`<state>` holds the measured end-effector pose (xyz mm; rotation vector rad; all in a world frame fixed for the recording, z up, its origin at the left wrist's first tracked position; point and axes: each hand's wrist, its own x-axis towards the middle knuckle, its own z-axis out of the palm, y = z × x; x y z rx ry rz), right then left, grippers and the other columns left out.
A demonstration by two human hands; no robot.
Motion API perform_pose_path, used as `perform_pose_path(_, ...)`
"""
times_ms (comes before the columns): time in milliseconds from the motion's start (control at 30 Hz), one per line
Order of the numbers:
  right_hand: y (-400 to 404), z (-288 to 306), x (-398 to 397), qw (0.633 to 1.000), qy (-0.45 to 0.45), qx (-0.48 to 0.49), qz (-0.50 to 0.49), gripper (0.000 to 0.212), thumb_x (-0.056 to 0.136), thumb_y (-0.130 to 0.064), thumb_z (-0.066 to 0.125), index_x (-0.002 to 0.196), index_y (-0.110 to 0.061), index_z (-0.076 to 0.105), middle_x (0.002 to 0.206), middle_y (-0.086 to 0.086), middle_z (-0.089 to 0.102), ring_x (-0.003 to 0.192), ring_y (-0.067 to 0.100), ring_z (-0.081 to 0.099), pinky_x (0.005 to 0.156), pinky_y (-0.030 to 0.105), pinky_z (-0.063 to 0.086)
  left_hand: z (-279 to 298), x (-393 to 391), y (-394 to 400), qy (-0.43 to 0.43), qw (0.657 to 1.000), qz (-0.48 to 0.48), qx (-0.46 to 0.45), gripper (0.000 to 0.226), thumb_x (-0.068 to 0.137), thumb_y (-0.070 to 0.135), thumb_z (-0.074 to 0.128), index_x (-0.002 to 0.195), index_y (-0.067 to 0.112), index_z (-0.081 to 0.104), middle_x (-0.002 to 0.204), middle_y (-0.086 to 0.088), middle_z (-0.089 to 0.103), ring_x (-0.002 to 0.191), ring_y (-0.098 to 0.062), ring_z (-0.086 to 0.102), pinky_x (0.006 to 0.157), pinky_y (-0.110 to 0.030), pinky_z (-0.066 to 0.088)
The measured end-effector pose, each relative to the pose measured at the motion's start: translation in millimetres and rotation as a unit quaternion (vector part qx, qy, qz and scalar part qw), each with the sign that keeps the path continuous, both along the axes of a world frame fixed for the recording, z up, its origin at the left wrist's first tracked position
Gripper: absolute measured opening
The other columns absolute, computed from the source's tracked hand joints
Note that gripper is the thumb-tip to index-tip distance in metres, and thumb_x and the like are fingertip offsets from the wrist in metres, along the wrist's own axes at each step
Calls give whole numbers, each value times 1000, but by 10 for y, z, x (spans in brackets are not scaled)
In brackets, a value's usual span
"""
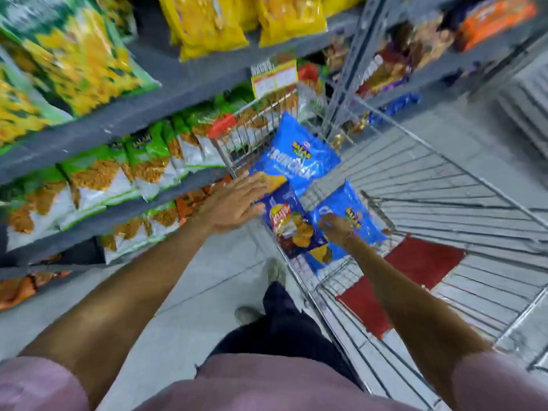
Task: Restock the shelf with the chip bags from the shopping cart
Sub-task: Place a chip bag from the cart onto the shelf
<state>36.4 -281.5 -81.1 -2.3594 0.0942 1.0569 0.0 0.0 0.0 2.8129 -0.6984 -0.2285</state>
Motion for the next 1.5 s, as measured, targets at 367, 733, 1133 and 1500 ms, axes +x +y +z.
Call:
perform_pose_path(367,476,-384,121,998,-10,45,-37,43,92,-30,49,124,0,47,117,29,58,110,41,54,82,40,41,-264,106,106,-7,1000,2,-20,65,97,44,17,122,0,57,125,-20,62,126,-33,50,110,-48,33)
perform_pose_path(733,342,71,267,989,-133,45,-37,34,91,-20,50,123,-8,51,110,28,64,100,44,58,73,43,46,107,234,223,-44,995,54,-65,48,99,33,25,129,5,50,130,-17,59,126,-29,50,108,-48,37)
perform_pose_path(1133,1186,3233,953,827,-409,379,-74,29,87,-39,55,97,-12,59,99,28,66,91,30,63,80,49,49,2436,469,913,-363,895,205,-158,55,98,37,19,138,4,40,144,-13,44,140,-19,31,120,-38,21)
perform_pose_path(1500,3219,5285,627,674,-418,607,43,16,87,-27,58,72,-23,57,57,-14,64,58,0,56,58,24,46,3684,-626,2492,-535,760,370,-14,55,97,36,20,138,5,39,144,-13,46,140,-28,31,119,-45,17)
